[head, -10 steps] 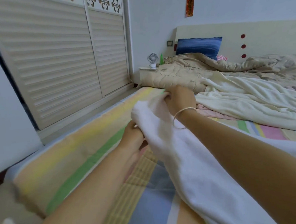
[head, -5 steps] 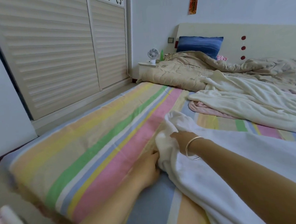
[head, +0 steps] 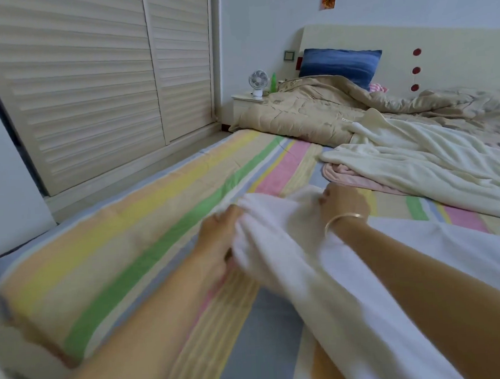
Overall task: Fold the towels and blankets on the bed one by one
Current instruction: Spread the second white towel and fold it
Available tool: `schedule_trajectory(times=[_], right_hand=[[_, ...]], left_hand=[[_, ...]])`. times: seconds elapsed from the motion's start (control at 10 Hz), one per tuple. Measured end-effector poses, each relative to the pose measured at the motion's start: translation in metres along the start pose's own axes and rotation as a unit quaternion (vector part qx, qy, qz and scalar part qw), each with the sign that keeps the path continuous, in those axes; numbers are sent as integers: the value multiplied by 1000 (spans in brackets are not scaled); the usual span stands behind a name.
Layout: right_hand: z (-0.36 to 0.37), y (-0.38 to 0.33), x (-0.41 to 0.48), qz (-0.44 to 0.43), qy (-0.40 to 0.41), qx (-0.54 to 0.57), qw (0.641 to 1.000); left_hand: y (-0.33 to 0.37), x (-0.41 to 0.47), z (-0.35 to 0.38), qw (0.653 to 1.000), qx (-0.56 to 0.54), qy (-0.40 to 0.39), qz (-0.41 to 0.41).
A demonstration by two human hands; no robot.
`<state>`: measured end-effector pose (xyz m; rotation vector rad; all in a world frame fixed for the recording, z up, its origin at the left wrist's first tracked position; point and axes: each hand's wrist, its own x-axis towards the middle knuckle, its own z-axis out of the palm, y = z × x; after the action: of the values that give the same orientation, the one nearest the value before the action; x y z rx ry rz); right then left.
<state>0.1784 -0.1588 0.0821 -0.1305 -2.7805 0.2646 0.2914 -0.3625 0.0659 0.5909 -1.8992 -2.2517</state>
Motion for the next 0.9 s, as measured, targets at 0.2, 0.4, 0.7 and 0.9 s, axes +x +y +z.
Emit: schedule_trajectory(times=[0.2, 0.4, 0.7, 0.9], right_hand=[[-21, 15, 45, 76, -94, 223, 967], [63, 16, 9, -63, -197, 42, 978], [-17, -46, -171, -271, -152, 114, 944], [-17, -60, -225, -392, -68, -56, 916]], left_hand=[[66, 4, -81, 908, 412, 17, -76], [35, -7, -104, 932, 344, -3, -113], [-24, -27, -119, 944, 314, 10, -97], [-38, -25, -117, 882, 456, 115, 24]])
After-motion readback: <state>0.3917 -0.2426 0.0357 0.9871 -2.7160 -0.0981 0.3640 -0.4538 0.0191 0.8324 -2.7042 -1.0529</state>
